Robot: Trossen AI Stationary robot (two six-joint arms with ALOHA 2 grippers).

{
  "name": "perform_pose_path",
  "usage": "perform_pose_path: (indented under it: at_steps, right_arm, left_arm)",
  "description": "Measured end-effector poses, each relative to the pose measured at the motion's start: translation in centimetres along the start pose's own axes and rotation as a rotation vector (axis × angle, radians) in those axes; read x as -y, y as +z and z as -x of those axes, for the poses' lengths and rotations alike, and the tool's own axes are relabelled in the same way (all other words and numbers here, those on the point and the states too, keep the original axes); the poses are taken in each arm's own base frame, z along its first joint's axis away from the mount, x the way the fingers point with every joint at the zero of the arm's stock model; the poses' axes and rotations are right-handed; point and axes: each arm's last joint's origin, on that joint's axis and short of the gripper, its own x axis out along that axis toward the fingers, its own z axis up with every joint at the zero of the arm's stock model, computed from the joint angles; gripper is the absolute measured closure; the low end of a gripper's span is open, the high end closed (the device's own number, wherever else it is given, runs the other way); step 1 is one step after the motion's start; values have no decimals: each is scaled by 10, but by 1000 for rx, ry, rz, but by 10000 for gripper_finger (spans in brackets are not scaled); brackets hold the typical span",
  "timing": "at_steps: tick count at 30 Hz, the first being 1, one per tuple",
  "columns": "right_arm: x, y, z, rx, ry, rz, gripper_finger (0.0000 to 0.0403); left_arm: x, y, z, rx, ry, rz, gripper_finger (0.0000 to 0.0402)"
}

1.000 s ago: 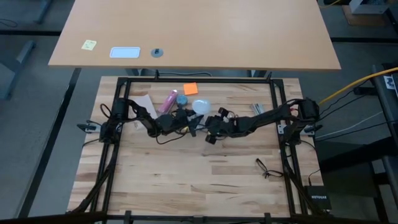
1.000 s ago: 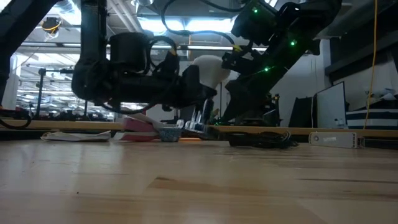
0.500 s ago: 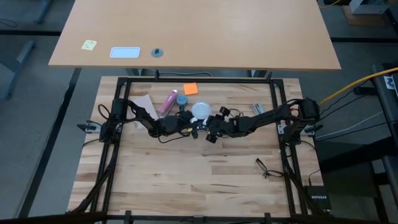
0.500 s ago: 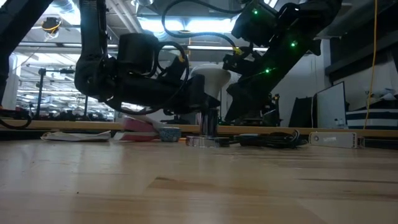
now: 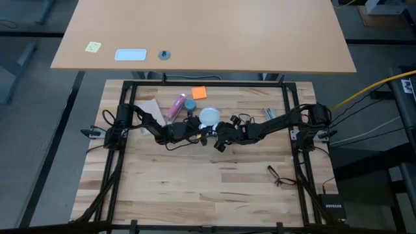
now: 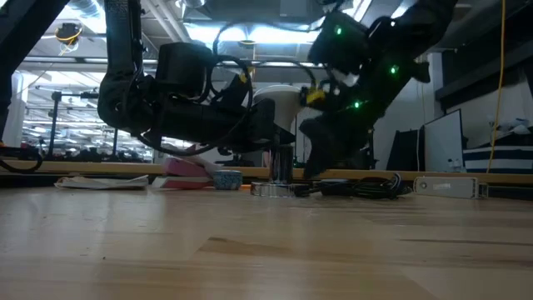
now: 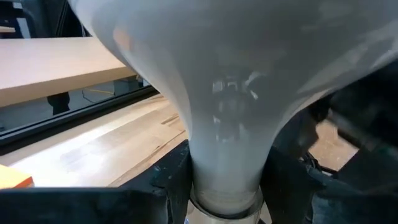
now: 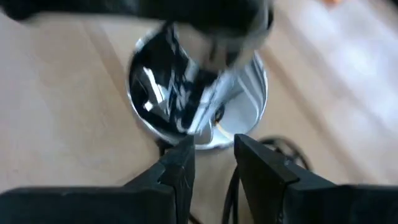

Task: Screw lightbulb
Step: Remove the lightbulb from the lamp

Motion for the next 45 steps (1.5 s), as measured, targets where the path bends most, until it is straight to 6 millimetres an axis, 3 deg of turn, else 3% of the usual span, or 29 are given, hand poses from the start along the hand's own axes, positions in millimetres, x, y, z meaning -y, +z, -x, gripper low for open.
perform_pose_path:
  at_steps: [5,13,21,26,36,45]
  right_arm:
    - [-5,-13,-15,-74,27,-100,282]
    - [-12,-16,-28,-43,74,-203,282]
    - [-18,-18,-27,-38,80,-213,282]
    - [-17,-15,-22,-38,100,-95,282]
    - [3,-2,14,-13,-76,51,282]
    - [19,1,1,-19,-160,22,282]
  left_arm:
    - [0,0,0,2,2,1,246]
    - [-3,0,0,3,15,0,245]
    - [-2,0,0,5,8,-4,245]
    - [-1,0,0,5,6,-14,245]
    - [0,-1,0,-1,-5,-12,245]
    - [6,-1,3,-1,-19,11,245]
